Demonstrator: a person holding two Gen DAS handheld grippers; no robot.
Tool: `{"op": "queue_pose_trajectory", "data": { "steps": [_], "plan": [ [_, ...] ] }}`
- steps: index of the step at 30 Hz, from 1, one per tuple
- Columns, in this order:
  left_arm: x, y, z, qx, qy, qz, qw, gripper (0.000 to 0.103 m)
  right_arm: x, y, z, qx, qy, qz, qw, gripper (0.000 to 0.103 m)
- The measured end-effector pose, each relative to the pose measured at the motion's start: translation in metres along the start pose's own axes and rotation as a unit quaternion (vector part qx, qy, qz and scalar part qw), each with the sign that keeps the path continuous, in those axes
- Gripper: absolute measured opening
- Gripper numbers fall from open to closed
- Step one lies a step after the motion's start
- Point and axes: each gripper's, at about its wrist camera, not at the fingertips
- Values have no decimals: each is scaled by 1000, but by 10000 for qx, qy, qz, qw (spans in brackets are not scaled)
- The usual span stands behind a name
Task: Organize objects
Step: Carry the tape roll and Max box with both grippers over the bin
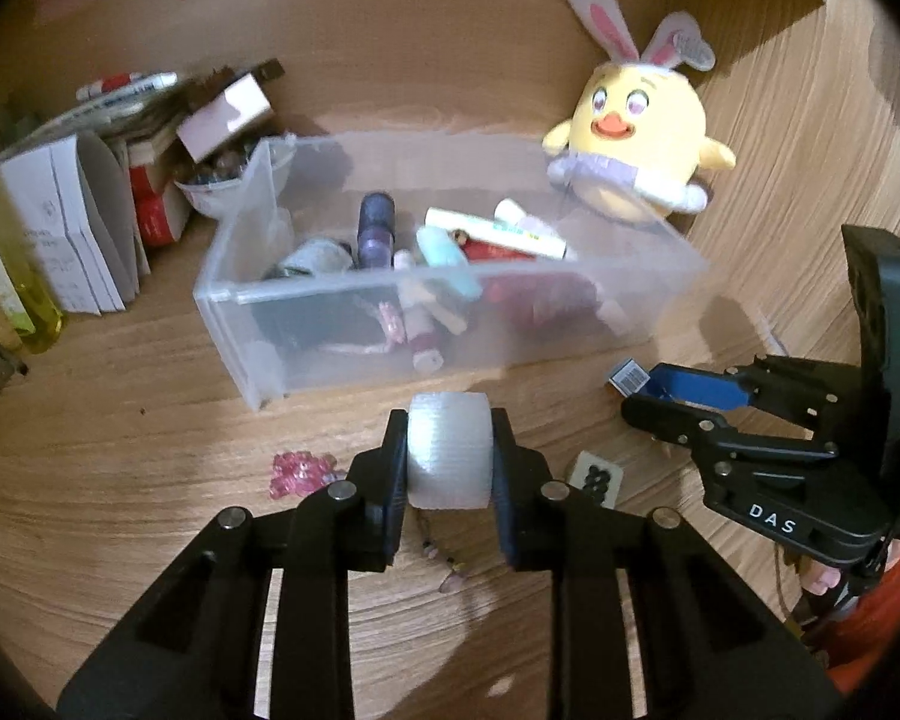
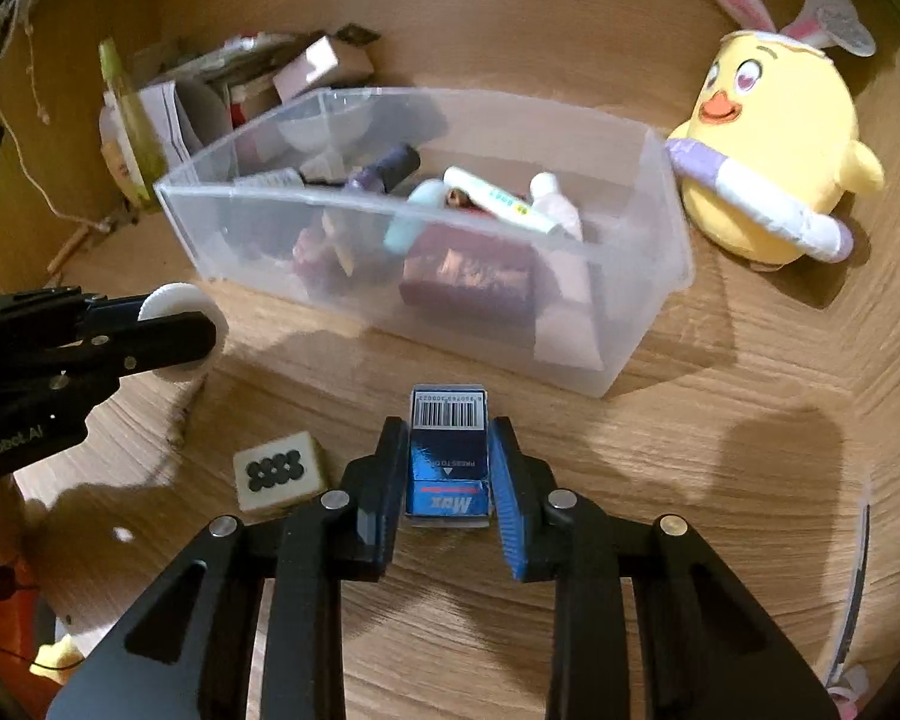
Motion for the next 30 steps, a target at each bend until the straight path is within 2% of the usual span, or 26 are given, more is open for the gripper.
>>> {"op": "queue_pose_trajectory", "data": {
  "steps": [17,22,30],
  "plan": [
    [49,3,40,93,-871,237,9959,24,41,-8,69,-26,-1194,-139,9927,25],
    [64,7,46,197,-1081,273,9936,24,55,-16,71,-87,-1358,-309,9902,25],
    [83,12,39,344,-1158,242,9924,24,74,-22,62,-148,-1445,-366,9887,25]
  ]
}}
Point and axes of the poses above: each gripper's, at about its wrist camera, not at the fingertips, and z roughly against the way its jaws point, y to its left, x to its top, and after that the axes turned 4 degrees about -y, right-handed
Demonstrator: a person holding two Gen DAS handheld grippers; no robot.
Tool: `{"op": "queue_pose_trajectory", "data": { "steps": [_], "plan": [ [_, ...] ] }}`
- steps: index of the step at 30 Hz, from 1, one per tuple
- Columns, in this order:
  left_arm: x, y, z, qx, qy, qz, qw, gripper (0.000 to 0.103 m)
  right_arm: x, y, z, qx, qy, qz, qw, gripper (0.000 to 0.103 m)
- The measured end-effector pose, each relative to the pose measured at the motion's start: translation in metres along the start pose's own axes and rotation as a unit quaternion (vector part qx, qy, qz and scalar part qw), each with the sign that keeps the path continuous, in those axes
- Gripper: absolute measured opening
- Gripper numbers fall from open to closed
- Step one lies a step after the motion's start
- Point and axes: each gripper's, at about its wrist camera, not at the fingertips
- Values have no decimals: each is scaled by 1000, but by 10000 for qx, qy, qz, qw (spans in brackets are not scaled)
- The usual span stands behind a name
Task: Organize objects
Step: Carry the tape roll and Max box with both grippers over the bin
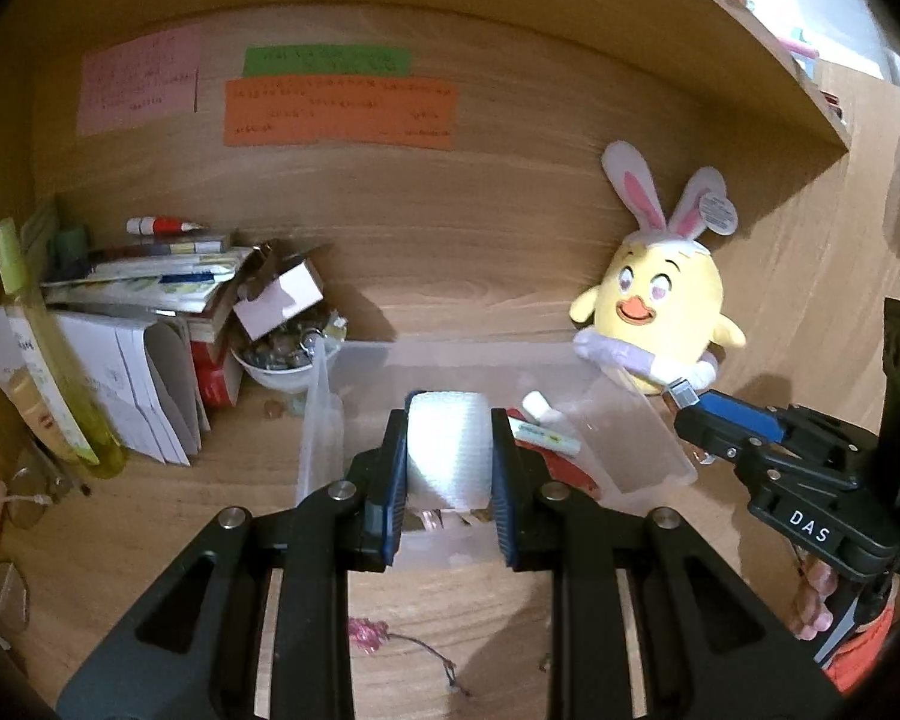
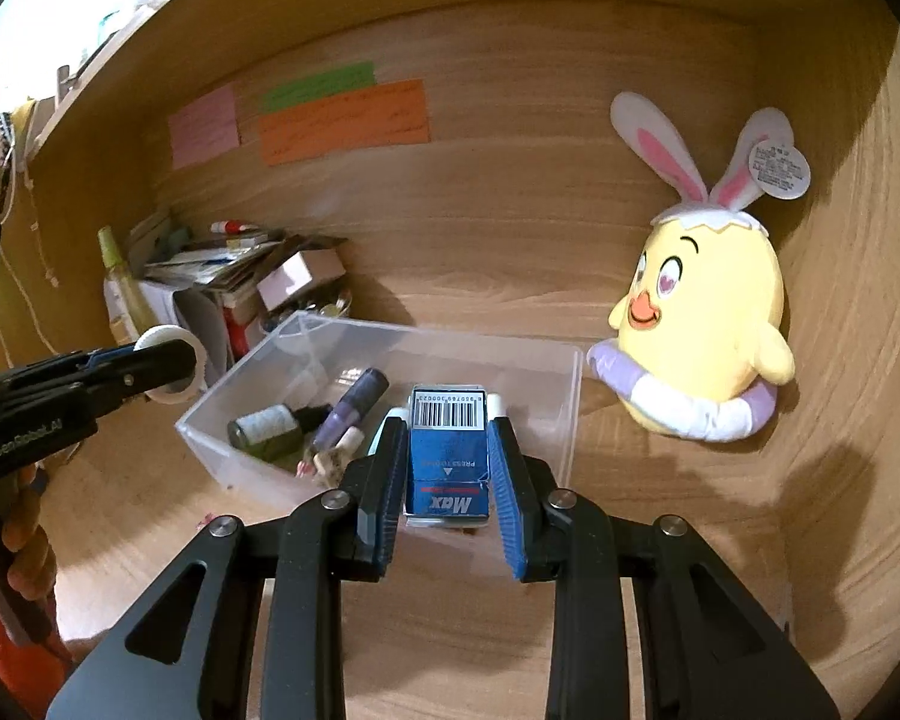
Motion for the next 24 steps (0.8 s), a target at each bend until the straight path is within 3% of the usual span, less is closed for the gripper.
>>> {"op": "queue_pose_trajectory", "data": {
  "steps": [24],
  "plan": [
    [-20,6,-76,-78,734,-78,9972,24,-12,-6,-76,-115,706,-45,9974,25]
  ]
}}
Point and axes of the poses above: each gripper's, at about its wrist camera, not at the fingertips, and z roughly against the way its jaws point, y to its left, x to its top, and after that the axes turned 4 degrees about -y, right-handed
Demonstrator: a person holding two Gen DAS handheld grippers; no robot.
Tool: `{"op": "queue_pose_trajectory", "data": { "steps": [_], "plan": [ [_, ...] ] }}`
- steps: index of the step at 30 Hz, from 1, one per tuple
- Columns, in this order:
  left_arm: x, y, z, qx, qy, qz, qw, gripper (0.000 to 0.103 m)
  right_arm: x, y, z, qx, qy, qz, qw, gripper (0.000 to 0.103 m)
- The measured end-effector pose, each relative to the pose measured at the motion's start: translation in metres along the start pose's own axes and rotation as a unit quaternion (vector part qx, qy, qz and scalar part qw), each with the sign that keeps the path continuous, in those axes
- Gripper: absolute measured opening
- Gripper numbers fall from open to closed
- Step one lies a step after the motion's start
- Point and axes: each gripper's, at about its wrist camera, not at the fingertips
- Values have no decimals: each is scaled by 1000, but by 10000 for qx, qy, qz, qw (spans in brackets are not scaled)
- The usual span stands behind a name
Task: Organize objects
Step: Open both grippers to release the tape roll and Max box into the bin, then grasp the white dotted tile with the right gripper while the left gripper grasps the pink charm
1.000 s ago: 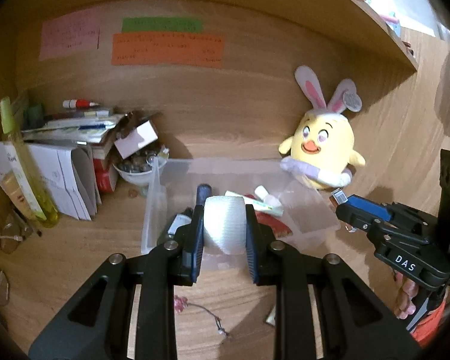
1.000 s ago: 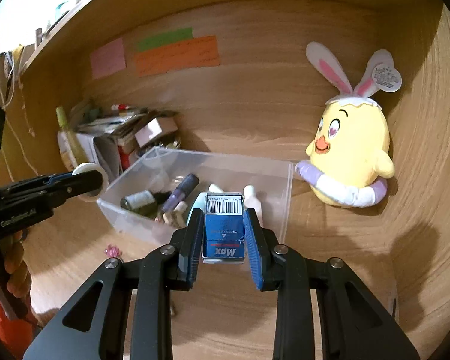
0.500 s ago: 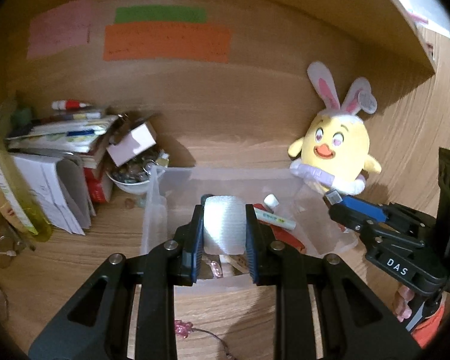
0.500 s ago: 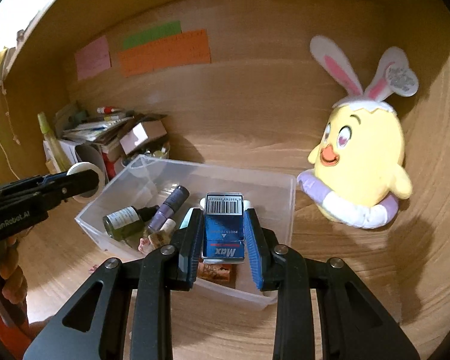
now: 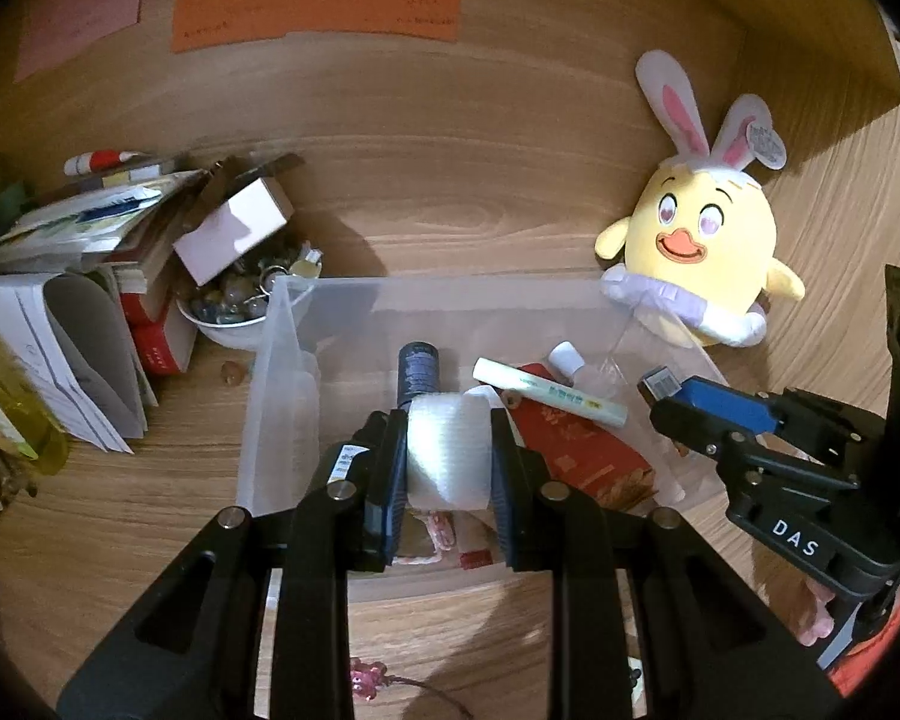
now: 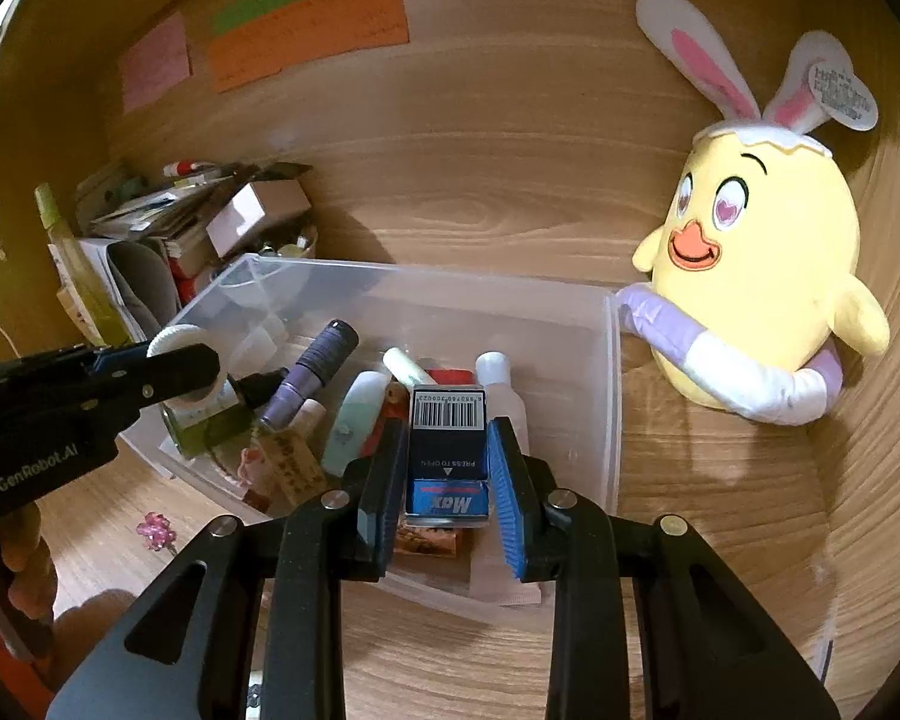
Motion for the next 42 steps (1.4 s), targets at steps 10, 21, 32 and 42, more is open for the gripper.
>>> {"op": "queue_pose_trajectory", "data": {
  "steps": [10,21,32,42],
  "plan": [
    [-1,-4,2,-1,-65,-126,9999,35,-1,8,-6,4,92,196,9998,33],
    [0,-8,33,113,-426,-147,9989,75,1,15,11,-10,-98,286,9995,65],
    [-9,-7,65,436,-670,-239,9965,97,-3,24,42,65,-276,385,9989,81],
    [-25,11,86,559,-577,-66,9967,98,-16,27,68,201,-313,373,9986,84]
  ]
}}
Point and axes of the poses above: each gripper's, at about its wrist camera, not at the fingertips, and z roughly against the way its jaws point, y to its left, x to its top, and after that the axes turned 4 degrees about -y, right-handed
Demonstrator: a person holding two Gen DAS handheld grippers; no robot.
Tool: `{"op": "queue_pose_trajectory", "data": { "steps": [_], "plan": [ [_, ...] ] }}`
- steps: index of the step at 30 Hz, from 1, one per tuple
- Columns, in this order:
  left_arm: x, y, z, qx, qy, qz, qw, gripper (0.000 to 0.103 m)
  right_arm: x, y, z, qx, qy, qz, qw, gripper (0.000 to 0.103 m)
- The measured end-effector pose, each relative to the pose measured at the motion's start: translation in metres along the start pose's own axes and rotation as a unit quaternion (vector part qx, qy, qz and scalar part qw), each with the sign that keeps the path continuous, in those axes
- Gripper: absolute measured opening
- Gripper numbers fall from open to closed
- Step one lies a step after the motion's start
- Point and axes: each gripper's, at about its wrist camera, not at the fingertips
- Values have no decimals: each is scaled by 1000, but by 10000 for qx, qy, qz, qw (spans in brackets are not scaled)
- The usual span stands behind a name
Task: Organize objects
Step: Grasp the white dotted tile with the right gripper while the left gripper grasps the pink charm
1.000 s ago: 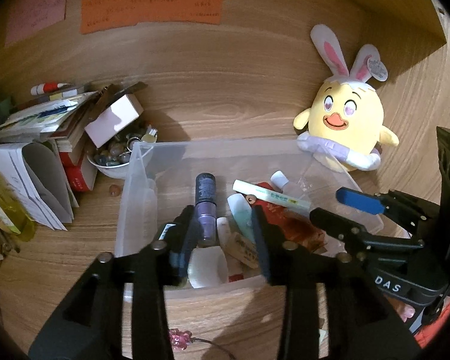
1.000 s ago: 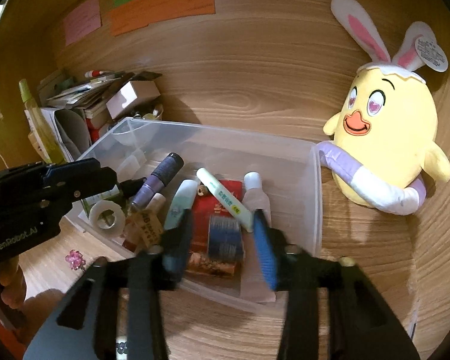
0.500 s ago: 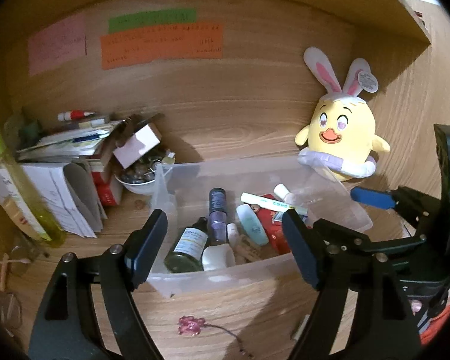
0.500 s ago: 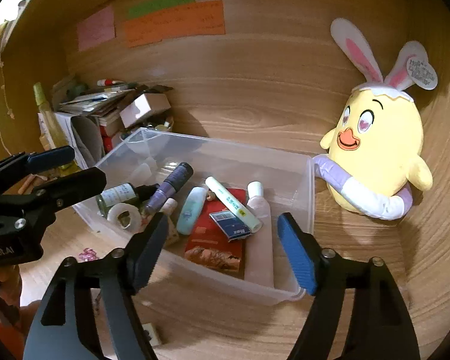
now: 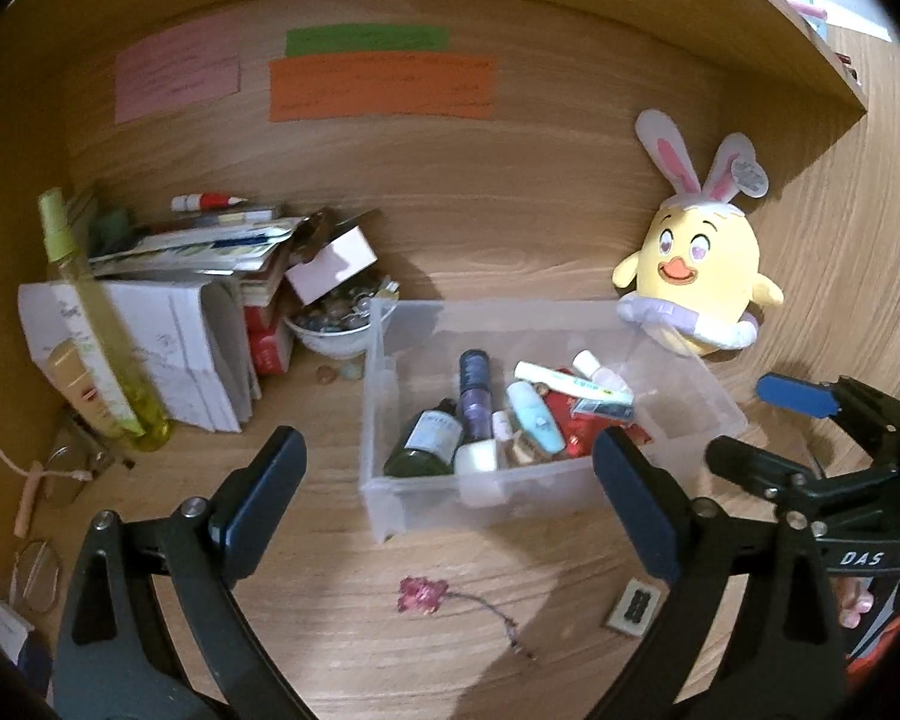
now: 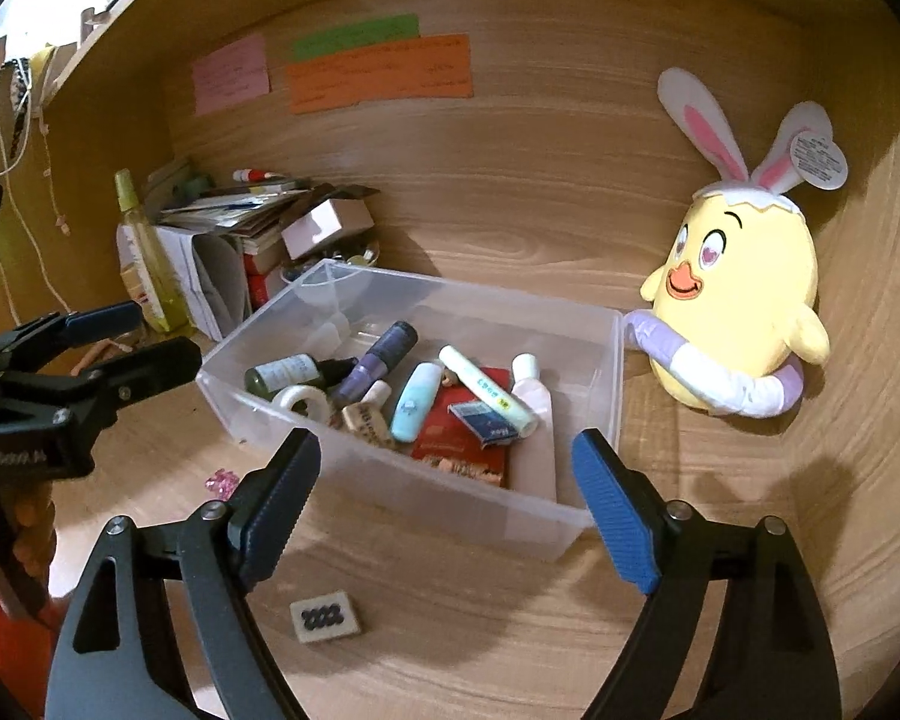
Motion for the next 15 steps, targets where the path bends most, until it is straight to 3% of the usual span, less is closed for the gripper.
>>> {"op": "queue_pose_trajectory", "data": {
  "steps": [8,15],
  "plan": [
    [-21,13,2,243,257,7,9994,98,-19,10,4,99,193,98,9997,84],
    [-47,25,-14,340,720,134,9967,98,-41,19,-11,191,585,132,9980,84]
  ]
}}
Point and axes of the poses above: each gripper's, at about its wrist camera, not at the fingertips, and z roughly against the way its jaws point, y to its left, x to its top, and after that the axes turned 4 degrees about -y, right-handed
